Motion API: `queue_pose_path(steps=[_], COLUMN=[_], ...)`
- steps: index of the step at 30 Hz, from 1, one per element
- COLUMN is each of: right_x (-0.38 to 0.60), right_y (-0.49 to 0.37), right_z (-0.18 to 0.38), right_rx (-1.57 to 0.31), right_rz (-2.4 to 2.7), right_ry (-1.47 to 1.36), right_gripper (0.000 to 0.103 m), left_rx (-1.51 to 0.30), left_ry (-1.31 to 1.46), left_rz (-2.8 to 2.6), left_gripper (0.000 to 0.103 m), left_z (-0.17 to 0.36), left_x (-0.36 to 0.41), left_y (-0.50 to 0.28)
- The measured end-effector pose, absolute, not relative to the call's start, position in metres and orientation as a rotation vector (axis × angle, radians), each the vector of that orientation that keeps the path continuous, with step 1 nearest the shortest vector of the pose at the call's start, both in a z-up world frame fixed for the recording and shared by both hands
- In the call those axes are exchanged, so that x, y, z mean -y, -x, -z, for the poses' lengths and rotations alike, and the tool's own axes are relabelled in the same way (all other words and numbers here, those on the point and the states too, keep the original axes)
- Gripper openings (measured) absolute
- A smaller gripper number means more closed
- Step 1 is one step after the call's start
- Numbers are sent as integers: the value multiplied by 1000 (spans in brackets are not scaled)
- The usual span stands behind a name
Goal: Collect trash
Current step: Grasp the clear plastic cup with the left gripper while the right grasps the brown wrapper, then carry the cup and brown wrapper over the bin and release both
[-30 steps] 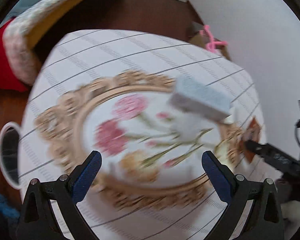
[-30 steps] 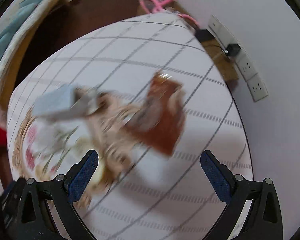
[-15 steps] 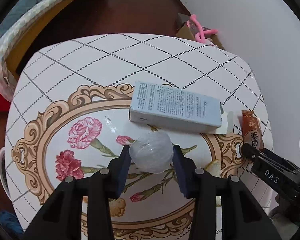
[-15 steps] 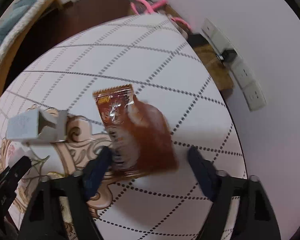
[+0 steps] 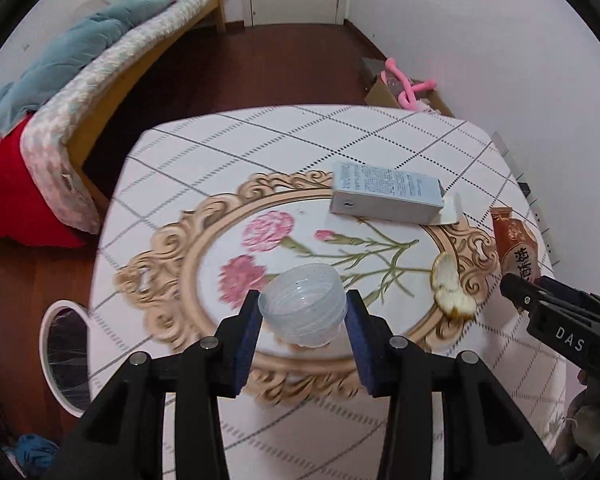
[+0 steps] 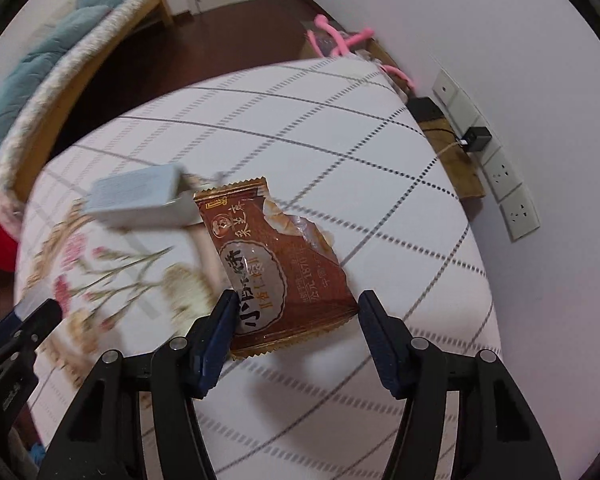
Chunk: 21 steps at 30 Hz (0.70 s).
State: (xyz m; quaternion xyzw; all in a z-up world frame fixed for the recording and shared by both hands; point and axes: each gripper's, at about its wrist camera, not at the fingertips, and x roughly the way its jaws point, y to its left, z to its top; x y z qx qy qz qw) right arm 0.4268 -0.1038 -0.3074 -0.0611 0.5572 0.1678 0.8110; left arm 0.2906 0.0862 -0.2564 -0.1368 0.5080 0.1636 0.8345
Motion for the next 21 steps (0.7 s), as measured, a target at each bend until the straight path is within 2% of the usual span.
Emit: queue_pose_path(steps=[11, 21], right_x=[60, -33], right_y=[-329, -242], right_z=[236, 188], right_rx=[-1090, -1038], right_rz=[-566, -798], right_ry=[92, 100], right_gripper=[63, 63], left_rx=[-937, -839], left_ry=[300, 361], left_rz=[-369, -510], left_gripper=[38, 38], left_z=[181, 136], left_x=[-116, -205], left_y=[-207, -103])
